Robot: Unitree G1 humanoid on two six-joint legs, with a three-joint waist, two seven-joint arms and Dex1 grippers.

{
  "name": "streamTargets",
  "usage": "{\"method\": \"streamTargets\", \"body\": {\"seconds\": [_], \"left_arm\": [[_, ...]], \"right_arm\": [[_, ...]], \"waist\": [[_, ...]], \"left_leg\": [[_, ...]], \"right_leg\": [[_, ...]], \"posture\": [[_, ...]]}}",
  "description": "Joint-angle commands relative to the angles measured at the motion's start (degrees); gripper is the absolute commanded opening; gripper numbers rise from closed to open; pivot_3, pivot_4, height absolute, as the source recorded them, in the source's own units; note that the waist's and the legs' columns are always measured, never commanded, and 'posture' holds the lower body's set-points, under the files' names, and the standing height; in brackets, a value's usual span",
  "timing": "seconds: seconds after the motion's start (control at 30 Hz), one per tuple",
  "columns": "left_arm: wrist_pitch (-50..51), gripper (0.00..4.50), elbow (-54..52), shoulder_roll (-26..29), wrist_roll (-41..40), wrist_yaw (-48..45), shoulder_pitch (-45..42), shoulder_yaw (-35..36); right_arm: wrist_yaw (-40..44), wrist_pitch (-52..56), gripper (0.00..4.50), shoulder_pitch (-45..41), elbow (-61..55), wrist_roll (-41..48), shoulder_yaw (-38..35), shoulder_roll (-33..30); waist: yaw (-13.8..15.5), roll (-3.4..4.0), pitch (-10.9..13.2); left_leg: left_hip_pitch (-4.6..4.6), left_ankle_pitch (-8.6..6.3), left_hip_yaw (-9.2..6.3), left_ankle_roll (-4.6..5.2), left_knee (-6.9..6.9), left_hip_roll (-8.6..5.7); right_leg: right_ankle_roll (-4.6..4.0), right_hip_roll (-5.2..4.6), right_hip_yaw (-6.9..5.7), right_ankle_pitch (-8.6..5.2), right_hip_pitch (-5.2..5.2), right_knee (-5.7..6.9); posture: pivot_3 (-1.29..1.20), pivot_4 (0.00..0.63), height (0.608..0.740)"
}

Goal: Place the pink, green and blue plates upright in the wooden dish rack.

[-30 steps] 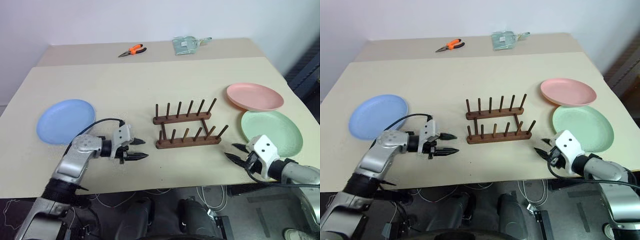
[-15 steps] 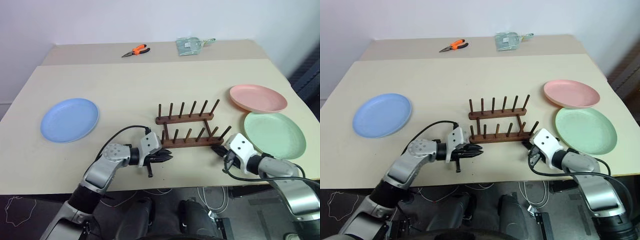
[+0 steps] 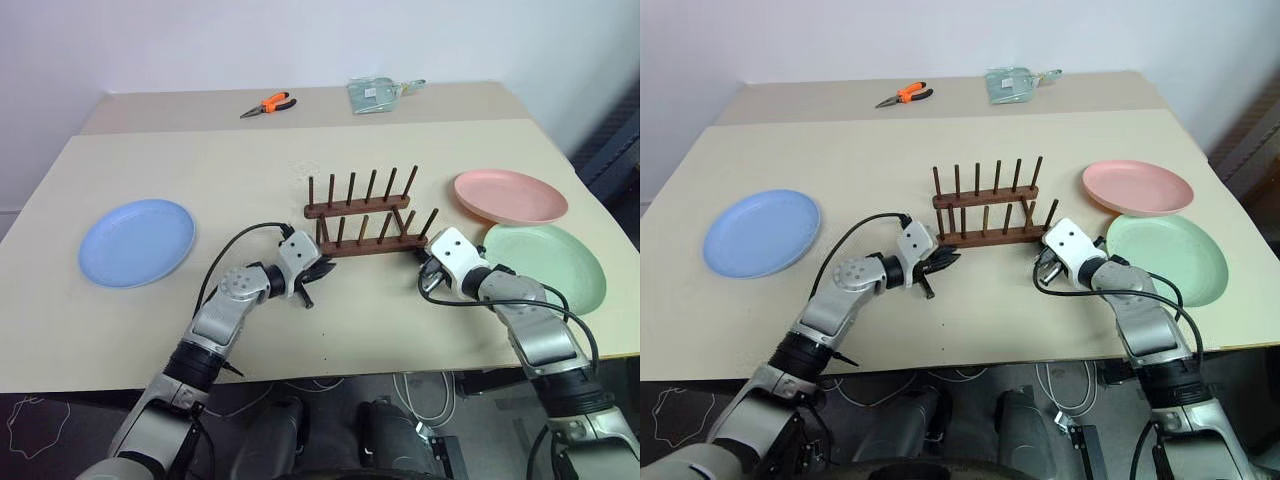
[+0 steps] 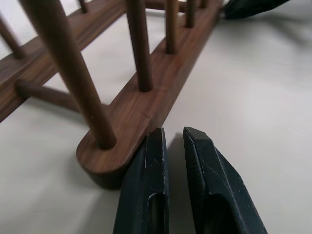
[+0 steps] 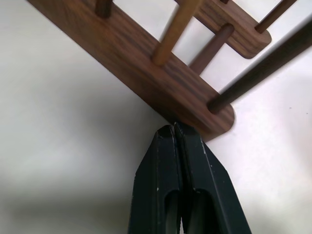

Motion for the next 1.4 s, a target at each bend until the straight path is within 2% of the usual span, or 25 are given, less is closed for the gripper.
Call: {"method": "streamTargets", "body": {"seconds": [0.03,0.1,0.27,0.37,0.5,0.73,0.87,0.97,1.1,1.17,1.3,1.4], "left_arm": [[0.54,0.53,3.26,1.10,2.00,1.21,1.13,0.91],[0.48,0.53,1.83,1.47,1.68,0.47,1.92,0.77],[2.10,0.53,-7.60,2.23,-3.77,-3.87,5.31,2.57],[4.20,0.53,-13.48,2.69,-7.62,-6.36,6.85,4.02],[6.73,0.53,-19.18,2.83,-11.58,-9.35,7.32,4.32],[9.51,0.53,-23.93,2.56,-13.64,-10.50,6.17,3.35],[9.87,0.53,-25.34,2.65,-13.54,-10.42,6.60,2.83],[10.12,0.53,-26.14,2.80,-13.37,-10.24,7.30,2.59],[10.06,0.53,-26.87,3.37,-13.01,-10.17,8.36,2.26],[10.12,0.53,-26.94,3.56,-13.10,-10.14,8.48,2.27],[9.56,0.53,-26.54,4.20,-12.65,-10.09,8.72,2.26],[9.14,0.53,-26.31,4.61,-12.59,-9.58,8.91,3.07]], "right_arm": [[1.14,-0.77,0.52,-0.39,-0.84,1.20,-1.35,0.19],[2.01,-1.29,1.20,0.88,-3.05,1.38,-2.29,-1.31],[5.38,-2.84,3.70,4.71,-12.01,1.62,-9.47,-9.87],[6.92,-2.86,3.70,5.03,-12.69,1.07,-14.02,-15.73],[5.18,-6.83,3.70,3.18,-4.76,-5.50,-12.78,-22.14],[-0.42,-17.73,3.70,-6.78,16.48,-15.46,-4.53,-23.15],[-2.57,-22.98,3.70,-11.58,26.36,-17.55,-1.37,-21.77],[-3.81,-25.69,2.88,-14.25,30.76,-19.21,0.33,-21.20],[-5.06,-28.29,0.81,-15.79,33.60,-20.62,1.50,-21.07],[-5.86,-29.60,0.02,-16.01,33.92,-21.23,1.70,-21.19],[-7.89,-31.59,0.02,-15.25,31.10,-22.39,1.18,-22.53],[-7.69,-32.38,0.02,-13.70,23.83,-21.44,-1.47,-24.32]], "waist": [[-0.07,0.01,-0.01],[-0.13,0.01,-0.01],[-0.32,0.06,0.02],[-0.36,0.10,0.04],[-0.20,0.05,0.06],[-0.55,0.10,0.09],[-1.23,0.10,0.10],[-1.32,0.12,0.11],[-1.35,0.14,0.12],[-1.33,0.15,0.12],[-1.31,0.24,0.16],[-1.28,0.34,0.22]], "left_leg": [[0.00,0.00,0.00,0.00,0.00,0.00],[0.00,0.00,0.00,0.00,0.00,0.00],[-0.02,-0.06,0.02,-0.04,-0.10,0.00],[-0.06,-0.06,0.03,-0.05,-0.08,0.01],[-0.09,-0.07,0.02,-0.04,-0.05,0.02],[-0.10,-0.05,0.09,-0.05,-0.06,0.02],[-0.11,-0.05,0.08,-0.05,-0.06,0.01],[-0.11,-0.04,0.08,-0.05,-0.07,0.01],[-0.11,-0.04,0.08,-0.06,-0.07,0.01],[-0.11,-0.04,0.08,-0.06,-0.07,0.01],[-0.11,-0.04,0.09,-0.06,-0.07,0.00],[-0.12,-0.04,0.09,-0.07,-0.07,0.00]], "right_leg": [[0.00,0.00,0.00,0.00,0.00,0.00],[0.00,0.00,0.00,0.00,0.00,0.00],[0.04,-0.02,0.06,-0.03,-0.08,-0.01],[0.04,-0.02,0.07,-0.04,-0.11,0.00],[-0.01,-0.03,0.04,-0.06,-0.09,-0.04],[-0.13,-0.04,0.06,-0.13,-0.11,-0.04],[-0.14,-0.03,0.06,-0.13,-0.10,-0.04],[-0.11,-0.02,0.06,-0.12,-0.10,-0.04],[-0.10,-0.01,0.07,-0.12,-0.12,-0.02],[-0.09,-0.01,0.08,-0.11,-0.11,-0.03],[-0.08,-0.01,0.10,-0.10,-0.13,-0.02],[-0.04,-0.01,0.11,-0.08,-0.15,-0.01]], "posture": [[0.00,0.150,0.740],[0.00,0.150,0.740],[0.00,0.150,0.740],[0.00,0.150,0.740],[0.00,0.150,0.740],[0.00,0.150,0.740],[0.00,0.150,0.740],[0.00,0.150,0.740],[0.00,0.150,0.740],[0.00,0.150,0.740],[0.00,0.150,0.740],[0.00,0.150,0.740]]}}
